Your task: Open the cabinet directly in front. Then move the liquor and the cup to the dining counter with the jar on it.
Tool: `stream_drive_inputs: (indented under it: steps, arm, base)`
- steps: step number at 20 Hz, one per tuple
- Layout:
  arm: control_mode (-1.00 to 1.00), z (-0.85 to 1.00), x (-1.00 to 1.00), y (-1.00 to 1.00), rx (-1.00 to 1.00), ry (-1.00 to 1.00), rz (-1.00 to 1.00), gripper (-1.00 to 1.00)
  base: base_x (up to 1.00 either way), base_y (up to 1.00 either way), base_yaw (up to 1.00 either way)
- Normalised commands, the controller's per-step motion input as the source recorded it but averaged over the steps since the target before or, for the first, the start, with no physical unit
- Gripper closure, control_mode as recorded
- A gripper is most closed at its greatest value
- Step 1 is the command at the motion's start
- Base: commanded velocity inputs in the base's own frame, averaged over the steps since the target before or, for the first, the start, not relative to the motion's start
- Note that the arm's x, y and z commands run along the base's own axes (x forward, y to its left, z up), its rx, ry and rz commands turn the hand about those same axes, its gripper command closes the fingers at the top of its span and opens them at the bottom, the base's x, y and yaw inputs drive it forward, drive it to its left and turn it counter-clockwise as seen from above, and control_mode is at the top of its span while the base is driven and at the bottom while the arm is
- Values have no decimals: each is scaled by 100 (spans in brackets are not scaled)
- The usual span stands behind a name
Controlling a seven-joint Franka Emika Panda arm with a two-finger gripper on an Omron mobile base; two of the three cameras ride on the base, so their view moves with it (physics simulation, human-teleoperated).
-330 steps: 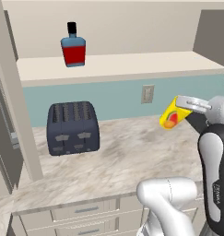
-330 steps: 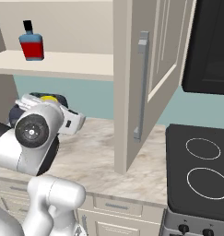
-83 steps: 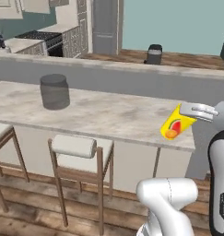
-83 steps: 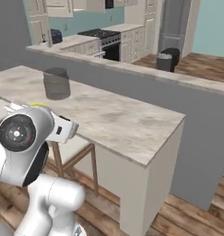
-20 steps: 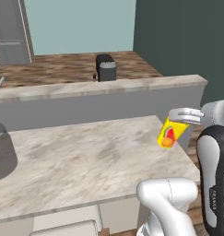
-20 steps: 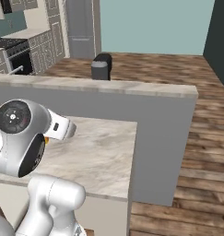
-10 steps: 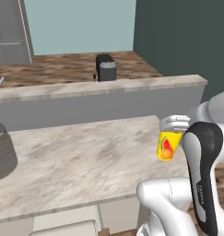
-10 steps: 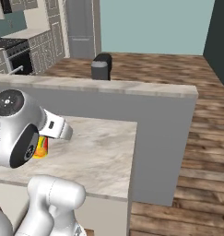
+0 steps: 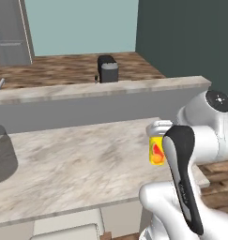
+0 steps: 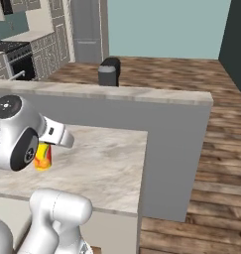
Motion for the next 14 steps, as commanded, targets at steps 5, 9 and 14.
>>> stream_drive_inputs:
  steps: [5,9,14]
  arm:
    - [-100,-23,55,25,-5,-1,0,100]
    - [-100,-25,61,19,-6,-3,0,100]
    - [-100,-22,50,8,-4,0,0,100]
  base:
    - [0,0,0]
    - [0,0,0]
    - [0,0,0]
